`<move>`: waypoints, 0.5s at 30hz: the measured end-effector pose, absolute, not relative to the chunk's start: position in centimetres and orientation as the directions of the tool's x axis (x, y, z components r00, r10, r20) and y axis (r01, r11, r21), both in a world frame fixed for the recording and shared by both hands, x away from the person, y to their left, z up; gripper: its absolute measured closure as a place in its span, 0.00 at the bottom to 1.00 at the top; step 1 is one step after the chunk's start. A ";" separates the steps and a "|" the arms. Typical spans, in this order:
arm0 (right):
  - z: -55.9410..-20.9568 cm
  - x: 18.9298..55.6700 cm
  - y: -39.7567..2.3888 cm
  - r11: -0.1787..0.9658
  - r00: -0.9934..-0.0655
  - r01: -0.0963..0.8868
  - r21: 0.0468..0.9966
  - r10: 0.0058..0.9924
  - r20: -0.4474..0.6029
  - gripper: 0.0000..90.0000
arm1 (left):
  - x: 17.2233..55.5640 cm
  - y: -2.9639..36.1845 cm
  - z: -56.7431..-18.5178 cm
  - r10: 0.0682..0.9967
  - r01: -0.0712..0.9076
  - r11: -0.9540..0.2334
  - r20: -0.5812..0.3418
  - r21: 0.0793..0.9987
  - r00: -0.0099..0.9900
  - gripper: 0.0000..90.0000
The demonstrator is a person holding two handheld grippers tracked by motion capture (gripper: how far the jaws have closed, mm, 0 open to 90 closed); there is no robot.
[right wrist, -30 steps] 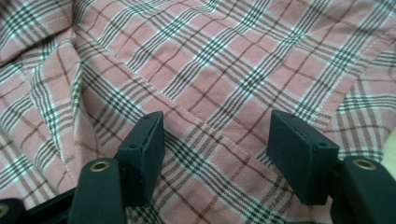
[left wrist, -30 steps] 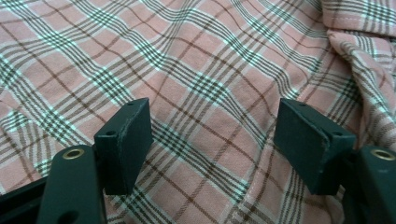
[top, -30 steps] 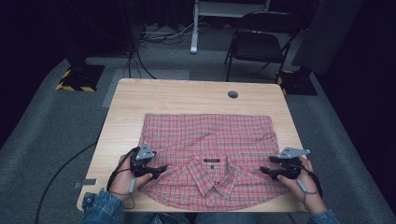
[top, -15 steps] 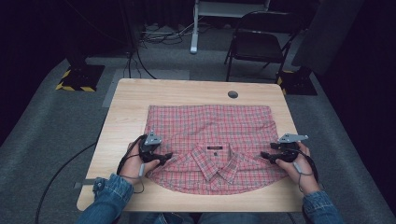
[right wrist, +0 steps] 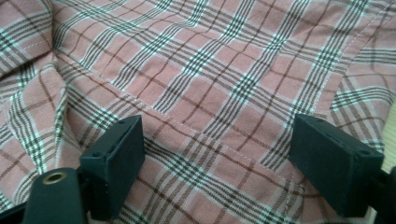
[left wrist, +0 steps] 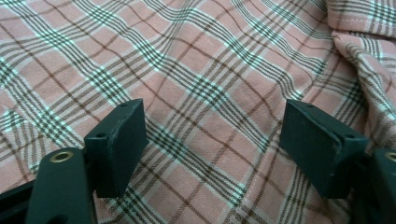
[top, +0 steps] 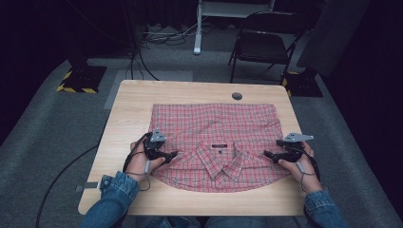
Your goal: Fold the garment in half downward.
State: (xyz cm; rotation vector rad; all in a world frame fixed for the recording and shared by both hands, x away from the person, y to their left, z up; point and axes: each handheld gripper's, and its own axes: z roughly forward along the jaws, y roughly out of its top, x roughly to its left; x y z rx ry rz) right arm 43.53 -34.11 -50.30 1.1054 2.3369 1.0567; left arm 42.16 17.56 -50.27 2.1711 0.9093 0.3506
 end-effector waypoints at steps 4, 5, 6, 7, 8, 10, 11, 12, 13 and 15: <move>-50.3 43.6 -34.1 0.419 -0.636 0.516 0.747 0.772 0.006 0.18 | 42.2 17.5 -50.3 0.689 0.495 -0.482 -0.037 0.723 0.724 0.19; -50.3 43.5 -34.0 0.412 -0.629 0.521 0.748 0.777 0.010 0.18 | 42.2 17.5 -50.3 0.688 0.495 -0.484 -0.035 0.722 0.724 0.19; -50.3 43.5 -34.1 0.393 -0.620 0.530 0.751 0.784 0.028 0.16 | 42.2 17.4 -50.3 0.689 0.494 -0.486 -0.032 0.721 0.724 0.19; -50.2 43.5 -34.1 0.365 -0.604 0.549 0.752 0.795 0.056 0.13 | 42.2 17.4 -50.3 0.690 0.495 -0.485 -0.032 0.721 0.723 0.19; -49.9 43.5 -34.0 0.371 -0.600 0.551 0.747 0.798 0.046 0.12 | 42.2 17.4 -50.3 0.691 0.496 -0.484 -0.033 0.721 0.723 0.18; -49.3 43.1 -33.9 0.376 -0.607 0.516 0.770 0.795 0.018 0.13 | 42.1 17.4 -50.3 0.695 0.498 -0.483 -0.031 0.720 0.719 0.17; -49.0 42.9 -33.7 0.365 -0.611 0.502 0.784 0.791 0.023 0.13 | 42.1 17.4 -50.3 0.696 0.498 -0.483 -0.030 0.720 0.718 0.15; -48.8 42.8 -33.5 0.355 -0.614 0.495 0.793 0.789 0.030 0.13 | 42.2 17.4 -50.3 0.698 0.500 -0.483 -0.029 0.718 0.716 0.14; -48.6 42.6 -33.3 0.352 -0.624 0.478 0.805 0.781 0.029 0.12 | 42.2 17.3 -50.3 0.706 0.505 -0.482 -0.025 0.716 0.708 0.12; -48.4 42.4 -32.5 0.364 -0.642 0.474 0.802 0.766 0.031 0.12 | 42.2 17.2 -50.3 0.710 0.510 -0.484 -0.021 0.711 0.704 0.09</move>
